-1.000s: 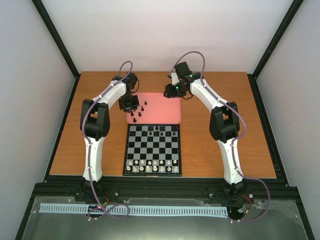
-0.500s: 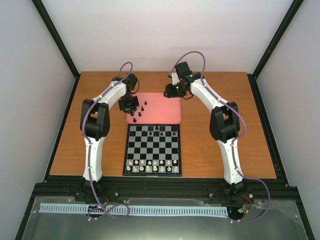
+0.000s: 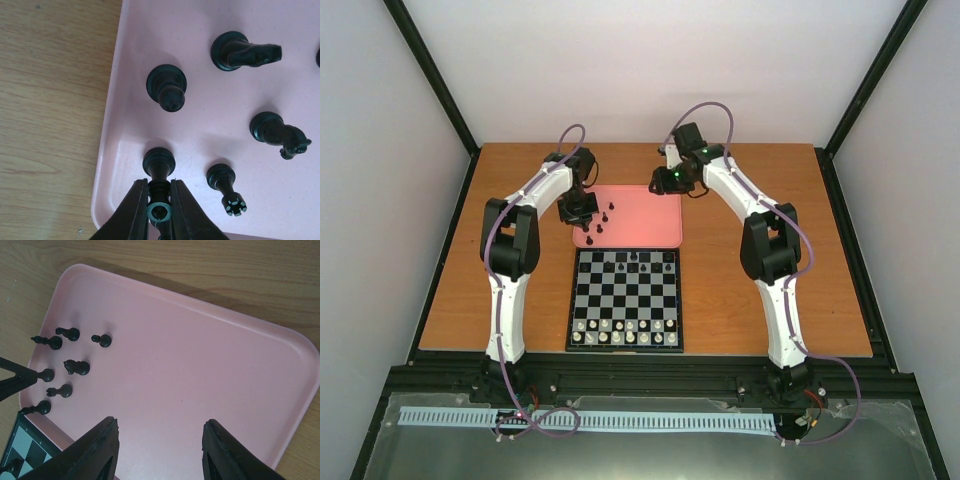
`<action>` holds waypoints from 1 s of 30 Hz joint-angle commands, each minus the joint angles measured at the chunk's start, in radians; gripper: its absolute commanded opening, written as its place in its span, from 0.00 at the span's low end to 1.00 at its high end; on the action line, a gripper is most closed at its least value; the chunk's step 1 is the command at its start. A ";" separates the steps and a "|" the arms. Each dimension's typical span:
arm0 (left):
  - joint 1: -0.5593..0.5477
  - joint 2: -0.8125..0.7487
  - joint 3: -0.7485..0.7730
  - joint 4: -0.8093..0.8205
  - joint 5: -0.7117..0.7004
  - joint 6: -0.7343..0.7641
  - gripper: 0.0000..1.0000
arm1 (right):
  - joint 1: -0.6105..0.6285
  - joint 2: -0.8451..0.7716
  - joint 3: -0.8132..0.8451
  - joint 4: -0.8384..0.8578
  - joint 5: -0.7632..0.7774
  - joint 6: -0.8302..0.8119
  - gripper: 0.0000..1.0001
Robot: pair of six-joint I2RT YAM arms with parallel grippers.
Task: Set up the chess pieces on the board
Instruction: Pick up the chess piece from the storage box, then place the chess piece on the chessboard.
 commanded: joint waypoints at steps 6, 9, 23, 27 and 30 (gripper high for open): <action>-0.006 -0.012 0.054 -0.063 -0.021 0.010 0.01 | -0.012 0.021 0.029 0.007 -0.017 0.007 0.46; -0.007 -0.046 0.092 -0.101 -0.035 0.022 0.01 | -0.013 0.018 0.027 0.007 -0.016 0.005 0.46; -0.117 -0.179 0.116 -0.201 0.062 0.014 0.01 | -0.013 0.002 0.008 0.009 0.009 -0.002 0.46; -0.173 -0.167 0.122 -0.203 0.102 0.008 0.01 | -0.013 0.000 0.010 0.007 0.015 -0.005 0.46; -0.204 -0.153 0.121 -0.201 0.127 0.004 0.01 | -0.013 0.001 0.011 0.007 0.014 -0.005 0.46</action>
